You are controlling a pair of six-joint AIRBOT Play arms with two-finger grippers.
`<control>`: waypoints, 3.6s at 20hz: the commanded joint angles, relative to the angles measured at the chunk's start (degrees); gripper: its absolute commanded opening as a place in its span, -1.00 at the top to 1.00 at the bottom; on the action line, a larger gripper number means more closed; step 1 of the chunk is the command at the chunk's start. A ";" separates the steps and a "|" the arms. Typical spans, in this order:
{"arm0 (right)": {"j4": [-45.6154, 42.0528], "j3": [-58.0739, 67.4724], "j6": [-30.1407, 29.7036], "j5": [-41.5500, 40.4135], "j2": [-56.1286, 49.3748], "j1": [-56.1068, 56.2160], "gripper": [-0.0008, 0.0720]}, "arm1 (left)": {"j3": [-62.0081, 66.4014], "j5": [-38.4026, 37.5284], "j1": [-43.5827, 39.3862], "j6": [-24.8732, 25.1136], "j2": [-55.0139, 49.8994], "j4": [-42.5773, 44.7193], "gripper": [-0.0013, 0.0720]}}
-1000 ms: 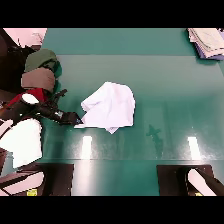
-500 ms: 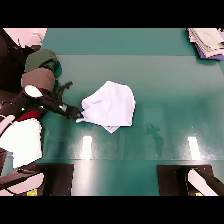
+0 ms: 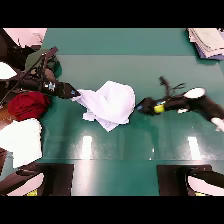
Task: Fold the shirts.
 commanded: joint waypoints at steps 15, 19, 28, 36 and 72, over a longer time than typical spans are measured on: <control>4.24 7.63 -5.07 -8.52 12.33 -0.04 0.94 | 17.94 3.13 -0.04 -1.88 4.74 -1.33 0.91; -6.62 23.08 4.59 -2.21 28.46 -10.56 0.94 | 38.38 0.90 -0.04 -4.55 9.18 -2.73 0.90; -16.72 56.70 19.54 20.50 25.49 -11.52 0.94 | 53.16 -3.50 -0.04 -7.74 12.98 -19.23 0.90; -24.37 50.23 15.28 22.86 -2.16 -1.46 0.93 | 11.67 -2.05 -0.04 -11.52 11.98 3.93 0.90; -20.63 19.76 11.85 -3.91 -11.19 -2.62 0.64 | -9.84 17.49 -0.04 -8.79 6.95 12.87 0.90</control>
